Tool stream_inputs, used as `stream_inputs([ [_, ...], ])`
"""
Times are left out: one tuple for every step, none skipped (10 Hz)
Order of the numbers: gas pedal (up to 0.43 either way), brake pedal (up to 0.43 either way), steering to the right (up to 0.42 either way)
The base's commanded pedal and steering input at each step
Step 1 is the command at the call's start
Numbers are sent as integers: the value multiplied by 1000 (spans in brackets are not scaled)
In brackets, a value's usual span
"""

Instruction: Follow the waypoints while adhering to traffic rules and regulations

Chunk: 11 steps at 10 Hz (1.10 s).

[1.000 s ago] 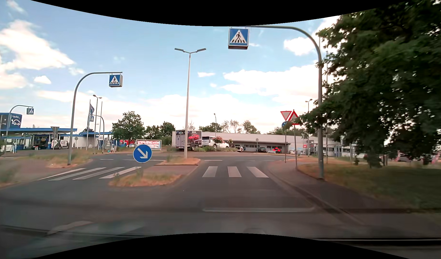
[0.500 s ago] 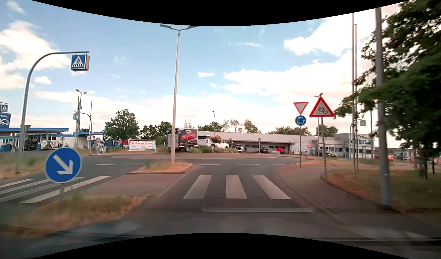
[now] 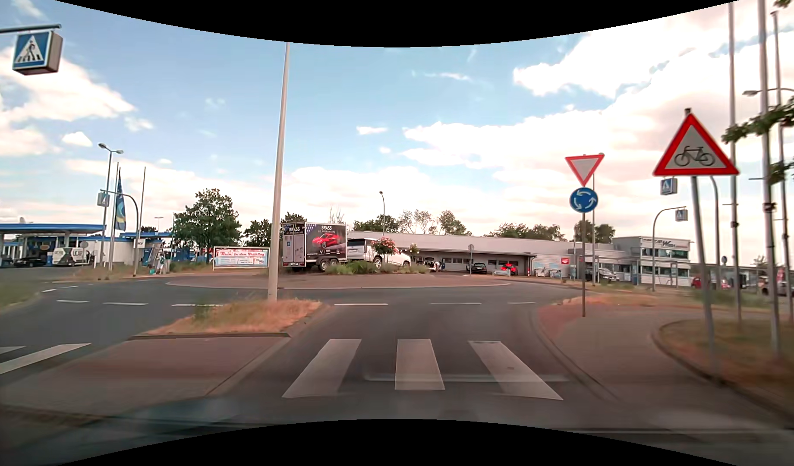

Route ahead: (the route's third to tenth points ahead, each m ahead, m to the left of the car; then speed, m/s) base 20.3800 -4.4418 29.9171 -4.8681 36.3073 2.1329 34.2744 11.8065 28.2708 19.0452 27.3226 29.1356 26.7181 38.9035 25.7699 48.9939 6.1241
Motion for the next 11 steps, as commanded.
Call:
stream_inputs([
  [0,104,18],
  [0,73,18],
  [0,24,23],
  [0,0,36],
  [0,0,45],
  [0,0,54],
  [0,0,65],
  [0,0,78],
  [0,0,88],
  [0,0,101],
  [28,0,120],
])
